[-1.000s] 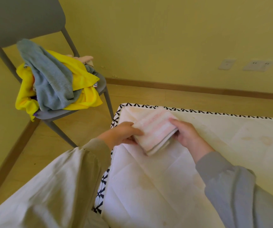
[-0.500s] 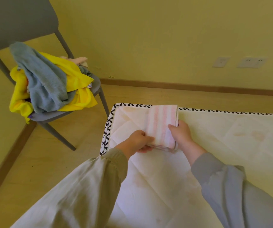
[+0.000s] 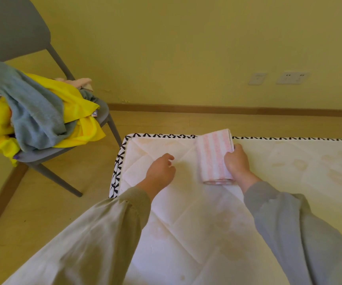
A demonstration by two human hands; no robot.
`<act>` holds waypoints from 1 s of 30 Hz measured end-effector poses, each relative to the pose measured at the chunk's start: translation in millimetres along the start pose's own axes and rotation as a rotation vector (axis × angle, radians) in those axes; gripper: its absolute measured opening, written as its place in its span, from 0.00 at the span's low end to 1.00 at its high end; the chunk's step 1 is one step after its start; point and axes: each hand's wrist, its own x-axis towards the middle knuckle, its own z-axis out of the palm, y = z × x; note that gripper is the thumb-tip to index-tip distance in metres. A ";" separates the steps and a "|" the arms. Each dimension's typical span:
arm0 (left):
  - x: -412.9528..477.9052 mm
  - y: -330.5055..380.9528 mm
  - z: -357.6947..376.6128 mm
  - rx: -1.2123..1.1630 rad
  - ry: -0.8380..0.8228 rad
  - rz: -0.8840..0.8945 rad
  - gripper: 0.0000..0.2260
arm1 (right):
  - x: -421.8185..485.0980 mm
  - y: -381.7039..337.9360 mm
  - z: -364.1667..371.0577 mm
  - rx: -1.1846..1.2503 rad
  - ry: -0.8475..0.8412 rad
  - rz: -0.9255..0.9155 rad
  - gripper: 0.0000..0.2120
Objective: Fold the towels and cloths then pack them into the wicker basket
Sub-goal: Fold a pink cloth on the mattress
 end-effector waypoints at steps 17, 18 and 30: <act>-3.3 -73.3 -14.4 0.803 -0.068 0.136 0.29 | -33.6 17.1 63.8 -0.894 -0.019 -0.475 0.29; -4.3 -74.1 -15.2 0.787 -0.057 0.136 0.30 | -38.8 10.8 67.1 -0.868 -0.047 -0.500 0.29; -20.1 -78.2 -76.9 0.632 0.248 0.095 0.26 | -91.1 -83.0 110.2 -0.541 -0.117 -0.939 0.21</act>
